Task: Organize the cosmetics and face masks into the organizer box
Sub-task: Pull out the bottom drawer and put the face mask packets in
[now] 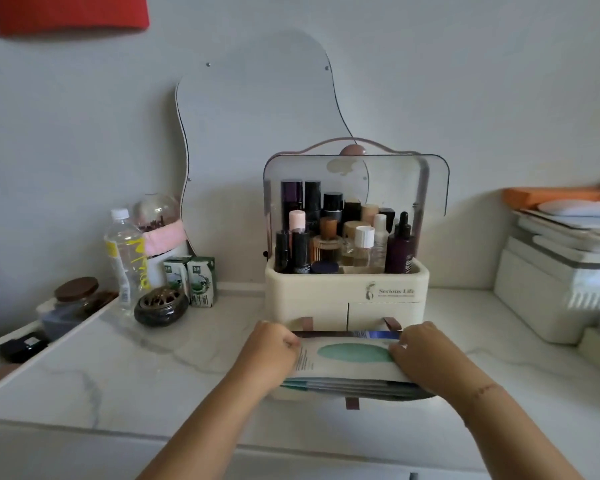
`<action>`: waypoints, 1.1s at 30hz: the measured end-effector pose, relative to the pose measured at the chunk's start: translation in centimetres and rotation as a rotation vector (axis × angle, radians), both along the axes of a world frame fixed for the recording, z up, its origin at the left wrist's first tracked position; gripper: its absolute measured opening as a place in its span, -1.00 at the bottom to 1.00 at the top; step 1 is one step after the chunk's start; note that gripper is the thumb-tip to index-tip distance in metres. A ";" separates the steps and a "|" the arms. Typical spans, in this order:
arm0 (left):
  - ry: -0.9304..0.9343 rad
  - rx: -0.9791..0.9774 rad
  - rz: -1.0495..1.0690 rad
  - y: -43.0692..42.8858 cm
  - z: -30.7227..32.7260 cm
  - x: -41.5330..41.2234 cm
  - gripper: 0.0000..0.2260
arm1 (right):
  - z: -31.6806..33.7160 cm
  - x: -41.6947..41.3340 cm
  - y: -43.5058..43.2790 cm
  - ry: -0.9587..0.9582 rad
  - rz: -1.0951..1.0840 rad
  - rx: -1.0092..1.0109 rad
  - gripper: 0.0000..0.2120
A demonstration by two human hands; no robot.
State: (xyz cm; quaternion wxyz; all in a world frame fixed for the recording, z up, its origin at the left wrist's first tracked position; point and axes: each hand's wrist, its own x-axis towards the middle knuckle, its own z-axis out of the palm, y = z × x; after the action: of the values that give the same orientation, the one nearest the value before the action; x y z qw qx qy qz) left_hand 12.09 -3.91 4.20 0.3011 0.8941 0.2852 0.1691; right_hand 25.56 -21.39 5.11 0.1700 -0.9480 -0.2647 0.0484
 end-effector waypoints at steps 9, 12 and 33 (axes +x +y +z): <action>0.019 0.017 -0.319 0.6 -1.1 -2.7 -0.43 | -1.2 -2.5 -3.6 -0.022 0.275 0.192 -0.54; -0.046 0.009 -0.420 0.9 -1.0 -3.8 -0.24 | -1.8 -3.3 -4.8 -0.054 0.423 0.129 -0.42; -0.430 0.454 -0.239 -0.2 -6.3 -3.5 -0.71 | -6.6 -3.1 -3.5 -0.455 0.315 0.467 -0.69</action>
State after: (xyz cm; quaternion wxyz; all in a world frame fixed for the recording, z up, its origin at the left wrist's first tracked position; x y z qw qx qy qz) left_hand 8.59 -4.15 -2.13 0.1654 0.9092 0.0635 0.3767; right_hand 22.45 -24.87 -1.46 0.3092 -0.8176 -0.4425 -0.2002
